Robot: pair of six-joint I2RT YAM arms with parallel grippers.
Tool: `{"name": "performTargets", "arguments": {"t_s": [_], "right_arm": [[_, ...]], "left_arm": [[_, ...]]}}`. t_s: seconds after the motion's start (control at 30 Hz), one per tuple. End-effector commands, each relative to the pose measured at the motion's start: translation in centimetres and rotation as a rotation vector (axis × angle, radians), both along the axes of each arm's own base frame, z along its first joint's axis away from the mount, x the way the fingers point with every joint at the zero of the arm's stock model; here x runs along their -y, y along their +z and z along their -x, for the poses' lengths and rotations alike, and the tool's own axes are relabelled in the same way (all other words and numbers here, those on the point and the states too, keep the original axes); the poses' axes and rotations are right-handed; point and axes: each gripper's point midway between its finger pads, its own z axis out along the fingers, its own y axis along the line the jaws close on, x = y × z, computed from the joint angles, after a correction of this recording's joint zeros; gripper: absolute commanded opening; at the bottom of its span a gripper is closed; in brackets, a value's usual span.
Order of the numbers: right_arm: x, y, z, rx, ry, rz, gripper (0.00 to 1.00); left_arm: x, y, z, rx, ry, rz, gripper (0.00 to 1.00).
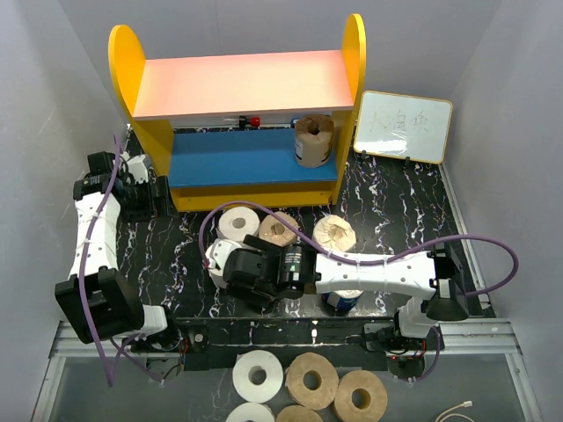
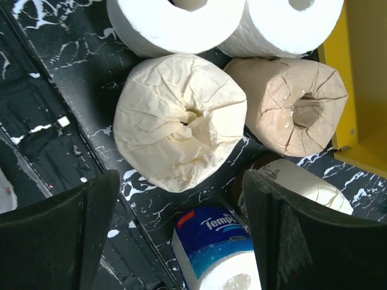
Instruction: Place and organize the paper towels onto the shelf
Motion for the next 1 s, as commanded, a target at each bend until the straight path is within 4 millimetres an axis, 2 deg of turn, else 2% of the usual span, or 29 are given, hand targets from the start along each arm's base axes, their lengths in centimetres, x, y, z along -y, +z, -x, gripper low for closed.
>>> {"name": "performTargets", "arguments": {"t_s": [0.0, 0.37, 0.67, 0.97], "right_arm": [[-1.6, 2.3, 1.0, 0.036, 0.018, -0.100, 0.80], [-2.3, -2.2, 1.5, 0.009, 0.058, -0.089, 0.76], [-2.7, -4.0, 0.7, 0.055, 0.061, -0.058, 0.70], [-3.5, -6.2, 1.5, 0.003, 0.087, -0.026, 0.57]], "left_arm": [[0.6, 1.6, 0.2, 0.036, -0.014, 0.031, 0.99], [0.9, 1.2, 0.5, 0.032, -0.038, 0.041, 0.99], [1.1, 1.1, 0.5, 0.029, -0.050, 0.055, 0.99], [1.0, 0.9, 0.6, 0.027, -0.051, 0.045, 0.99]]}}
